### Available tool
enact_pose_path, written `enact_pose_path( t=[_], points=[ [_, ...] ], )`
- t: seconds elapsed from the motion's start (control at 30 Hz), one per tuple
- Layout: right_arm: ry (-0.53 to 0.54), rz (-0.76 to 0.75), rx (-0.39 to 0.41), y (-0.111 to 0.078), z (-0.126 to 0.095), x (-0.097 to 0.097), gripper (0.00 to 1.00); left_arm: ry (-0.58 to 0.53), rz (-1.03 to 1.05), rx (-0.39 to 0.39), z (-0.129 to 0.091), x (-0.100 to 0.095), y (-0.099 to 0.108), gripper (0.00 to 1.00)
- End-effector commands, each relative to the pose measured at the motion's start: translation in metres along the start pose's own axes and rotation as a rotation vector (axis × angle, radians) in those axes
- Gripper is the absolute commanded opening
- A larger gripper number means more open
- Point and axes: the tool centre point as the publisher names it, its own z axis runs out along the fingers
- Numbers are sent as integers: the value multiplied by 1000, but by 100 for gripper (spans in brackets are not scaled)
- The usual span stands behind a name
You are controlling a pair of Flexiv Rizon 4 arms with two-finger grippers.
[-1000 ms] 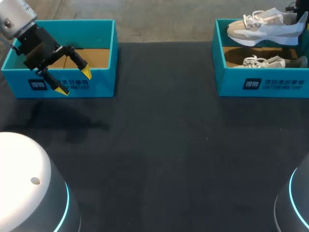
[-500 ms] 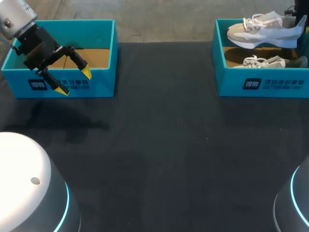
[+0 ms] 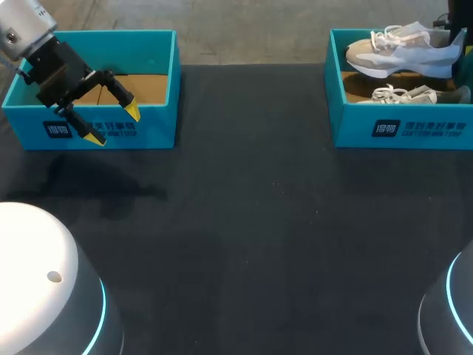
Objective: Take the shoe out of the shoebox, open the shoe tongue, remove and reinsert the insole, then place the shoe into the shoebox
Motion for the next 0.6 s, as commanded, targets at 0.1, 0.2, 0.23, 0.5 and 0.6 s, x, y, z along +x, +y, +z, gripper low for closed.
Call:
enact_pose_path(
  t=[0.1, 0.2, 0.23, 0.5, 0.6],
  points=[
    [-4, 1, 15, 3, 7, -1, 0, 3, 0, -2, 0, 0, -1, 100],
    [-5, 1, 16, 2, 8, -1, 0, 3, 0, -2, 0, 0, -1, 100],
    [-7, 1, 19, 0, 11, -1, 0, 3, 0, -2, 0, 0, -1, 100],
    [-5, -6, 26, -3, 19, 3, 0, 3, 0, -2, 0, 0, -1, 100],
    [-2, -10, 28, -3, 23, 6, 0, 3, 0, -2, 0, 0, -1, 100]
  ],
)
